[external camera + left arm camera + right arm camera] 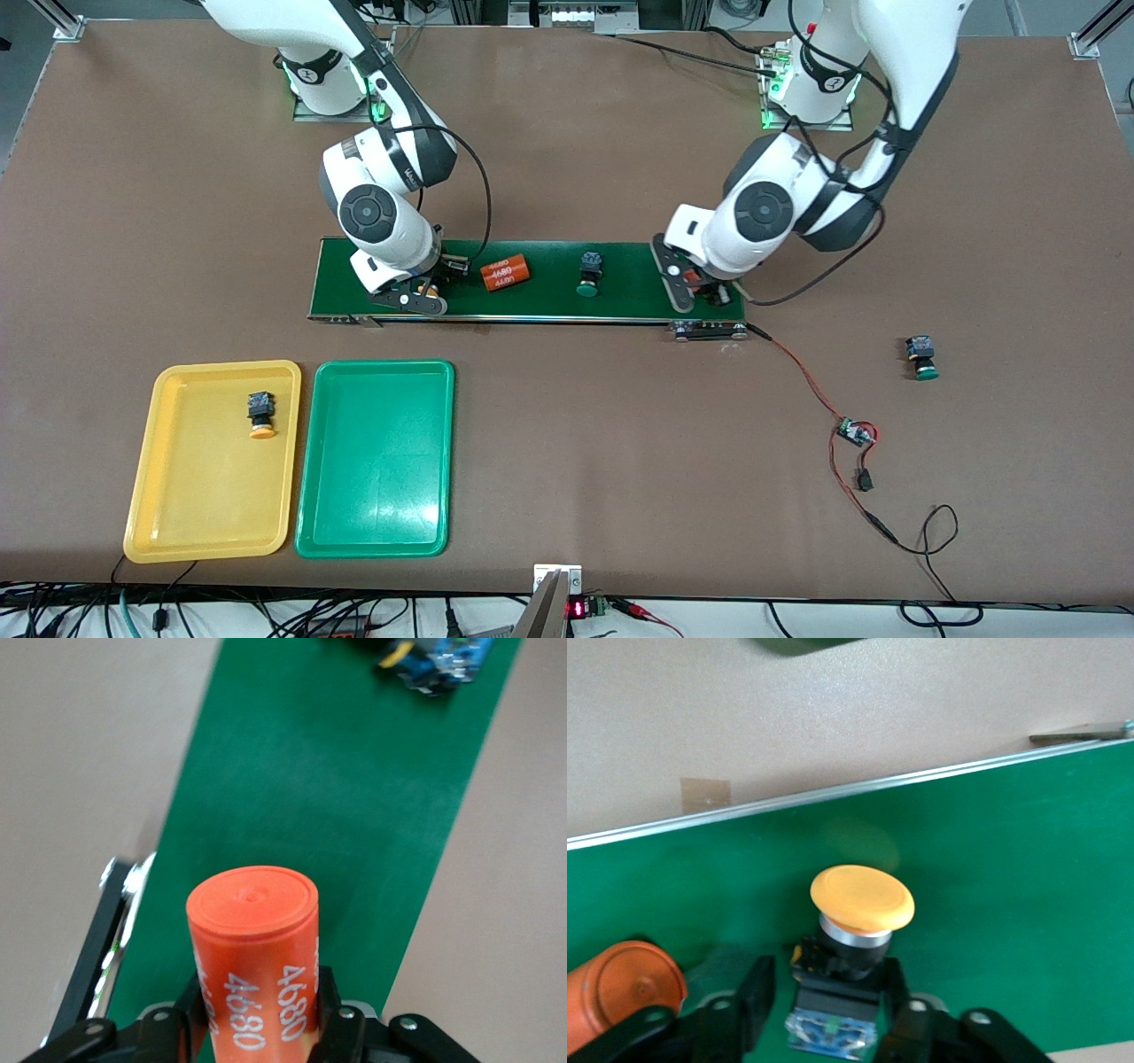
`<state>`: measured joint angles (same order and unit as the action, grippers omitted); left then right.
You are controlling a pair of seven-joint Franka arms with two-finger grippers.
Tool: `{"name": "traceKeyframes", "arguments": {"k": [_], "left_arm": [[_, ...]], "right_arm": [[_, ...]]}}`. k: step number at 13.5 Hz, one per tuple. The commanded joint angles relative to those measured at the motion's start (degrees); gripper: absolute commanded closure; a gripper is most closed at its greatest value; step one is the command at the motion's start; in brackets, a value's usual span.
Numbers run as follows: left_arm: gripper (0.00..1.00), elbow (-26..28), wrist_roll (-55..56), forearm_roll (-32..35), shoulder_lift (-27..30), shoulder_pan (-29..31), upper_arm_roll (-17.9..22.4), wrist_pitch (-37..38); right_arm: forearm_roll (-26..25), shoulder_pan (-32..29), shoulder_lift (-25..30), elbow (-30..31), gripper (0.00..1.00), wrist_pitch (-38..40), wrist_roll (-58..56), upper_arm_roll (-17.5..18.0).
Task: Sort buttons by color to trays
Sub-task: 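Place the cylinder on the belt while the right gripper carries the button to the tray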
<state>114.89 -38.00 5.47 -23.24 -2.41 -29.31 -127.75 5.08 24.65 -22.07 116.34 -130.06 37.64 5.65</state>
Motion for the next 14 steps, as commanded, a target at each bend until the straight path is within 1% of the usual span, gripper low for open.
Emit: {"name": "traceKeyframes", "arguments": {"k": [1,2,5,6,8,9,10,11,13,14], "left_arm": [[0.77,-0.45,-4.27,0.95,-0.66,-0.05,-0.05,-0.57],[0.01,-0.37,-4.36,0.95,-0.75,-0.31,-0.05,-0.57],[0.0,-0.27,-4.45,0.95,0.82,-0.14,-0.22,0.13],[0.0,-0.54,-4.36,0.86,1.79,0.39,-0.22,0.13],[0.0,-0.72,-3.49,-0.1,3.99,2.05,1.09,0.74],[0.0,-2.28,-2.79,-0.19,4.26,2.32,3.53,1.09],[0.0,-3.78,-1.91,-0.28,4.35,2.32,6.51,1.79],[0.0,-5.19,-0.68,-0.37,4.78,2.32,9.16,2.84],[0.0,-5.55,3.35,-0.37,6.27,2.32,13.64,3.2],[0.0,-5.64,7.38,-0.37,6.46,2.32,16.54,3.12]], "right_arm": [[-0.43,-0.39,1.15,0.12,0.87,-0.11,-0.02,0.16],[-0.42,-0.56,1.59,-0.4,0.9,-0.11,-0.19,-0.11],[-0.77,-4.33,3.17,-3.65,0.92,-0.11,-0.81,-1.16],[-2.86,-5.56,2.91,-5.23,0.92,-0.11,-2.46,-2.82],[-9.79,-8.46,1.34,-7.34,0.93,-0.02,-8.34,-5.29],[-12.96,-10.91,0.11,-9.18,0.94,0.06,-12.2,-5.73],[-14.65,-13.37,-1.12,-10.94,0.94,0.15,-17.02,-5.82],[-15.1,-15.49,-2.18,-12.7,0.94,0.15,-22.64,-6.08],[-15.28,-17.78,-5.77,-17.09,0.94,0.15,-32.06,-8.36],[-15.36,-18.75,-7.19,-18.68,0.94,0.15,-36.1,-9.15]]}}
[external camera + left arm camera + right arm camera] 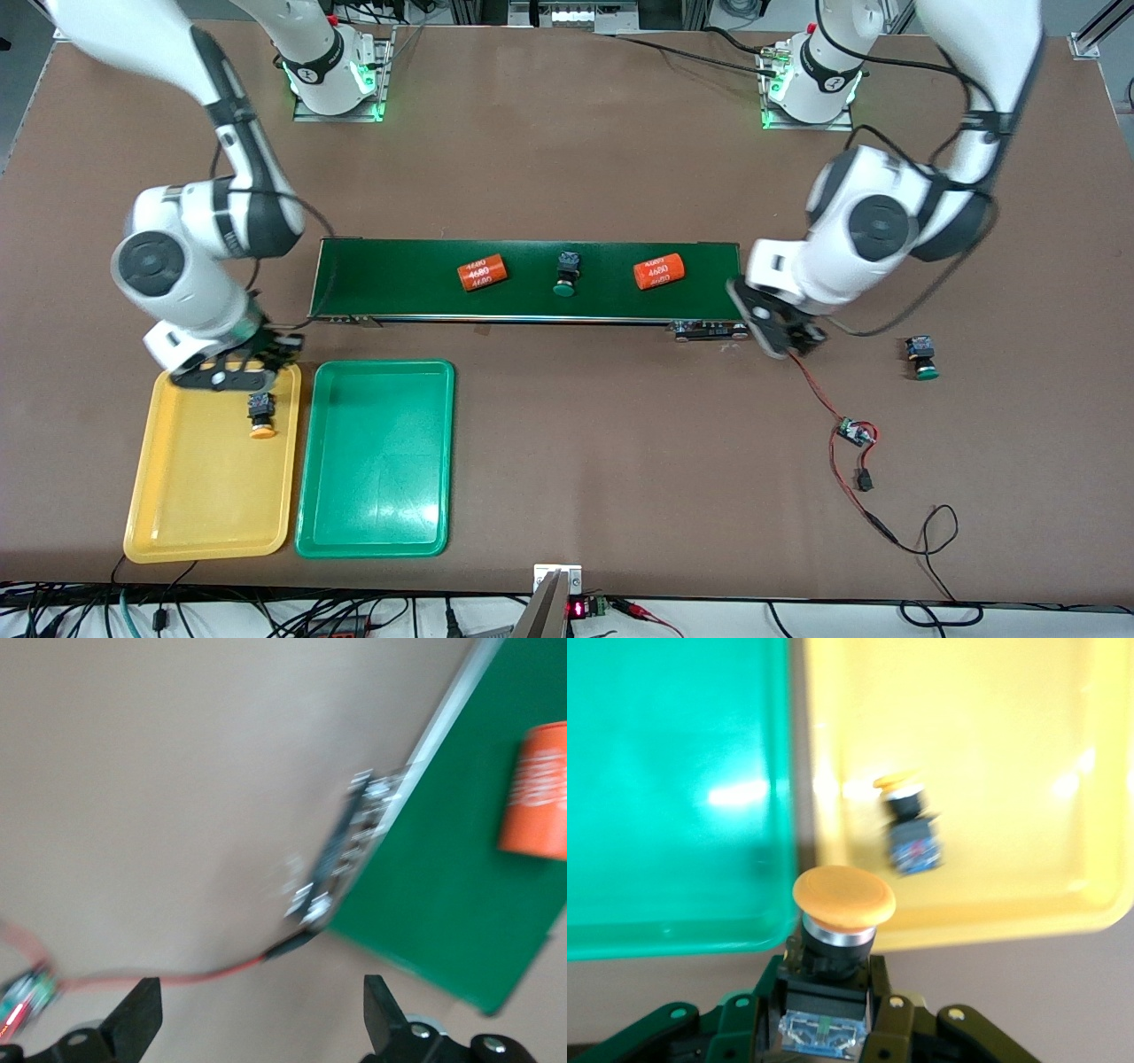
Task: Sort buttons by color to trays
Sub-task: 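Place the cylinder on the belt while the right gripper carries the button to the tray, then release the yellow button in the yellow tray while the left gripper grasps a green button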
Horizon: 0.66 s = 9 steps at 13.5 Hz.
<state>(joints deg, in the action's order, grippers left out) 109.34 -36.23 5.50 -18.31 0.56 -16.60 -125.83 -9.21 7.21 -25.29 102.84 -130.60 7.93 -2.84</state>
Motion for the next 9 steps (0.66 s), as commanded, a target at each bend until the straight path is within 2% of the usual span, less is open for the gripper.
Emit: {"name": "traceKeyframes", "arguments": {"k": [1,4,6,9], "left_arm": [[0.0,-0.09,10.35,-0.41,1.35,-0.65,6.47,1.2],[0.0,0.44,22.92,-0.41,-0.58,-0.56,13.23,1.11],[0.0,0.26,25.6,-0.41,-2.6,-0.47,18.94,-0.2],[0.0,0.61,25.07,-0.06,-6.03,0.14,23.44,-10.37]], "right_arm": [[-1.07,-3.07,-5.54,-6.41,0.94,0.61,-11.05,-1.11],[-0.98,-7.03,-10.73,-10.28,0.93,0.0,-24.14,-1.11],[-0.9,-8.53,-12.76,-12.3,0.93,-1.58,-30.59,-1.11],[-0.9,-9.15,-15.48,-13.45,0.93,-4.48,-31.83,-1.11]]}}
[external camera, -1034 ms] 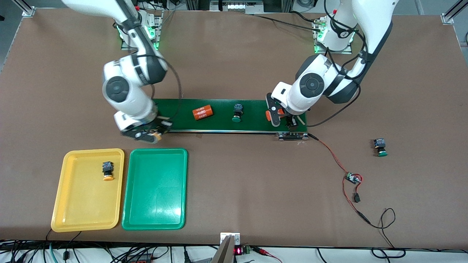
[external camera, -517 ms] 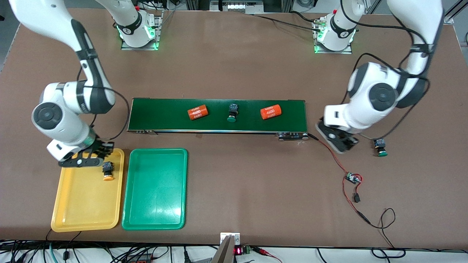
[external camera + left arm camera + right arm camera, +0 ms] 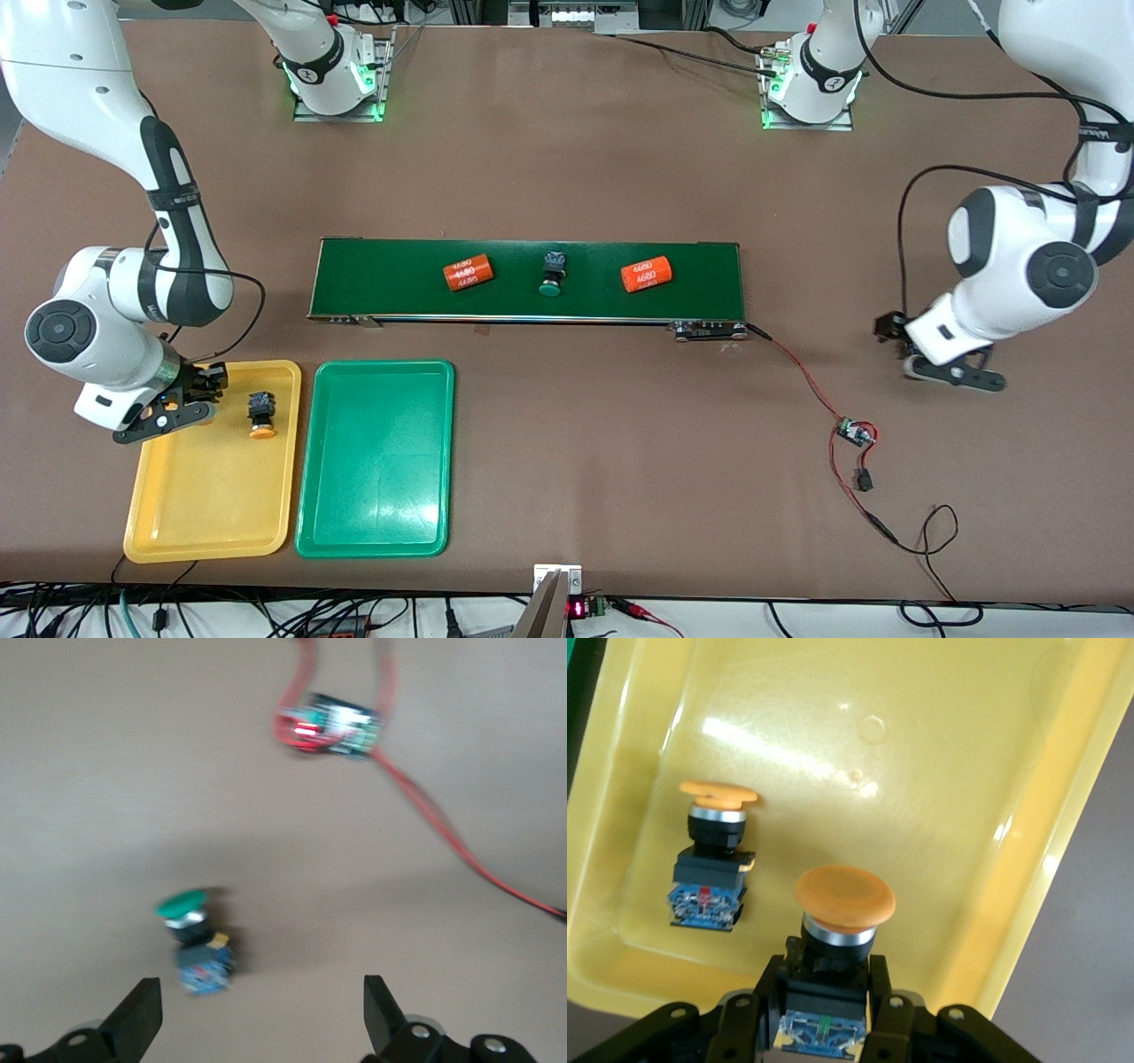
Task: Sort buttons by color to trays
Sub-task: 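Release the yellow button in the yellow tray while the left gripper grasps a green button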
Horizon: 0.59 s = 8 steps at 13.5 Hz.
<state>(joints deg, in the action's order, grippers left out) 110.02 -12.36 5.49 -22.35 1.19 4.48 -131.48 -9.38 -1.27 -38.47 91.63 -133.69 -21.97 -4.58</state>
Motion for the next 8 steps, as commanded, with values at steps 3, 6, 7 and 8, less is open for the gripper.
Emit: {"name": "traceKeyframes", "arguments": {"k": [3,6,7,8], "left_arm": [[0.0,0.2,1.54,0.49,-5.06,-0.49,5.79,-10.62],[0.0,1.43,1.9,0.49,-7.52,-0.49,6.07,-10.64],[0.0,2.13,1.9,0.49,-8.14,-0.49,5.98,-10.81],[0.0,2.13,1.9,0.49,-9.19,-0.49,5.98,-10.81]], "right_arm": [[-0.73,-1.37,-3.72,-2.33,0.93,-4.47,-2.99,0.71],[-0.64,-1.63,-5.91,-2.42,0.92,-7.98,-2.81,0.71],[-0.55,-1.63,-6.18,-2.42,0.9,-8.69,-2.81,0.71],[-0.55,-1.63,-6.44,-2.51,0.68,-8.78,-2.2,0.71]]}}
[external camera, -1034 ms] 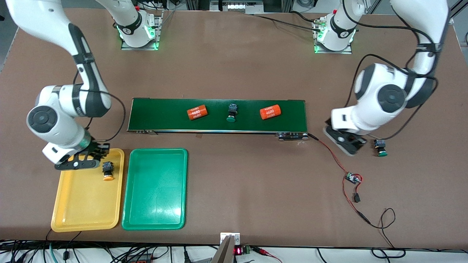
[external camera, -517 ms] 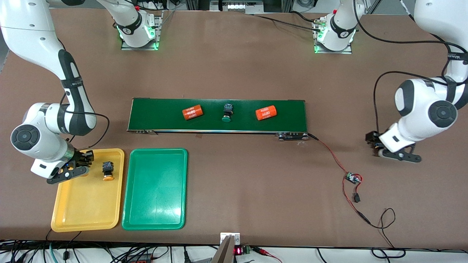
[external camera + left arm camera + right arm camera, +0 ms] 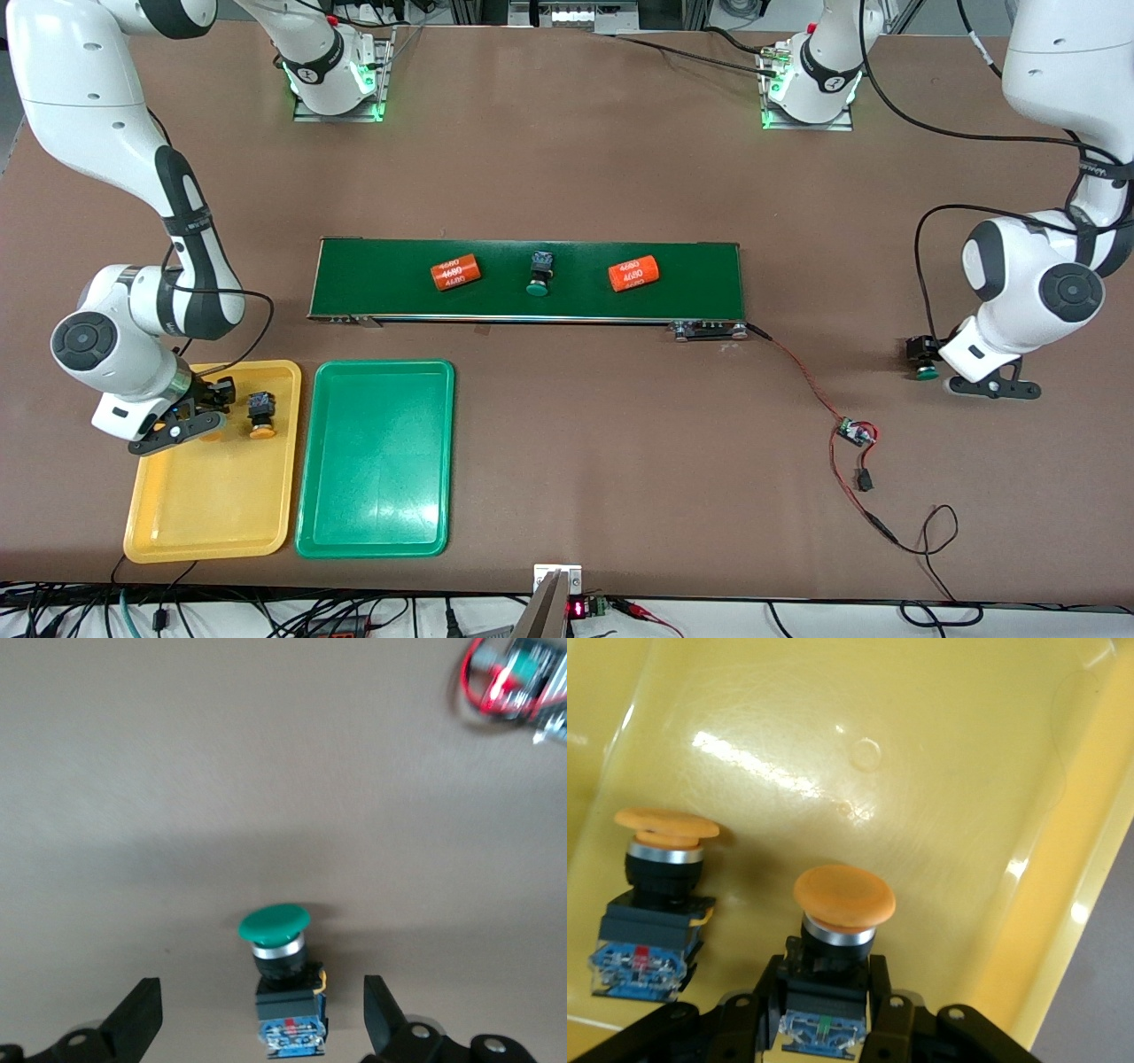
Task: Sort buttons by color to trays
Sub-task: 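Release the yellow button in the yellow tray while the left gripper grasps a green button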
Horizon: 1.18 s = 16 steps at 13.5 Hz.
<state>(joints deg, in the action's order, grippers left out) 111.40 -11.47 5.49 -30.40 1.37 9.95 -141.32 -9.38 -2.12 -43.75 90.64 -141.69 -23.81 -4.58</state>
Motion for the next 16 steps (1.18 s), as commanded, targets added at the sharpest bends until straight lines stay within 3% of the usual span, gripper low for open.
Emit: {"name": "traceKeyframes", "arguments": {"k": [1,3,4,5,6,8,12,14,16], "left_arm": [[0.0,0.75,1.01,0.48,-2.2,-0.75,0.6,-0.97],[0.0,0.75,1.01,-0.04,-3.43,-0.66,0.51,-1.49],[0.19,0.75,1.09,-0.13,-3.44,-0.66,0.51,-2.11],[0.48,0.75,1.18,-0.22,-3.35,-0.66,0.51,-2.03],[0.64,0.75,2.4,-0.31,-3.26,-0.58,0.51,-1.59],[0.85,0.83,5.57,-0.22,-2.83,-0.57,0.51,0.16],[0.88,-0.91,6.98,-0.39,2.43,-0.57,-1.76,10.94],[0.88,-3.54,7.25,-0.39,4.46,-0.57,-5.36,19.55],[0.88,-6.18,7.07,-0.39,5.26,-0.57,-12.37,27.82]], "right_arm": [[0.58,-0.78,-0.99,-1.43,0.01,-0.78,0.68,0.8],[2.34,-0.69,1.2,-1.43,0.0,1.66,3.23,1.76],[2.43,-0.52,2.52,-1.51,0.0,6.12,3.59,2.02],[2.52,-0.52,4.44,-1.6,0.0,9.73,4.03,2.11],[2.52,-0.52,6.29,-1.6,0.0,12.99,5.17,2.81],[2.61,-0.08,9.9,-1.52,0.0,19.49,8.76,3.69],[3.14,3.16,14.39,-0.99,0.0,29.35,24.66,7.65],[5.5,6.76,15.71,-0.46,0.0,31.9,32.65,8.53],[6.91,11.24,17.2,0.41,0.0,34.45,39.33,8.62]]}}
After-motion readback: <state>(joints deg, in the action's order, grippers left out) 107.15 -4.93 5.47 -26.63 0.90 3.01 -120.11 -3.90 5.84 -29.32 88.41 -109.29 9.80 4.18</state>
